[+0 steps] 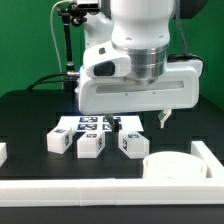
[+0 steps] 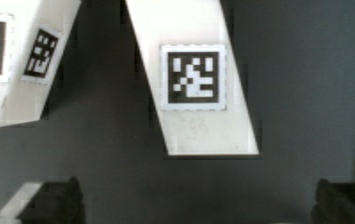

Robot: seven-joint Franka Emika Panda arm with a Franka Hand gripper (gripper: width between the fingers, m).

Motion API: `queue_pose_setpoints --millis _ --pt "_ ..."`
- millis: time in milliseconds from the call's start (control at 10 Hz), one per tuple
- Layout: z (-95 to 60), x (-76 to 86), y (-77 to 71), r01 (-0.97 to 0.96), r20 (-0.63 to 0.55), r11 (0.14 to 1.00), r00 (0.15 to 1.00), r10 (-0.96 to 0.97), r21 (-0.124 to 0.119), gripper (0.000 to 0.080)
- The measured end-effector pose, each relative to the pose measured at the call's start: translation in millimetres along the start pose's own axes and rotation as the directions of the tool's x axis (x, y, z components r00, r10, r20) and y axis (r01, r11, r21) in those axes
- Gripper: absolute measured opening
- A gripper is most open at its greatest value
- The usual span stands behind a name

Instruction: Assemble stool

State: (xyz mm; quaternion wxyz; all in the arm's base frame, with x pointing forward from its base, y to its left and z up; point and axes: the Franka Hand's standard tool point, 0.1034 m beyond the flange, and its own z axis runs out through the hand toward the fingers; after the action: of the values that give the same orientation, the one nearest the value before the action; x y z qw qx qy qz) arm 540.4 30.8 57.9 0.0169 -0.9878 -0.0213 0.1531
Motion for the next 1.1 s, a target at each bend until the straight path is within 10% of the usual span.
queue_pose_setpoints --millis 1100 --pt "30.9 -4.3 -1.9 0.015 0.572 1.0 0.82 -0.019 0.012 0.0649"
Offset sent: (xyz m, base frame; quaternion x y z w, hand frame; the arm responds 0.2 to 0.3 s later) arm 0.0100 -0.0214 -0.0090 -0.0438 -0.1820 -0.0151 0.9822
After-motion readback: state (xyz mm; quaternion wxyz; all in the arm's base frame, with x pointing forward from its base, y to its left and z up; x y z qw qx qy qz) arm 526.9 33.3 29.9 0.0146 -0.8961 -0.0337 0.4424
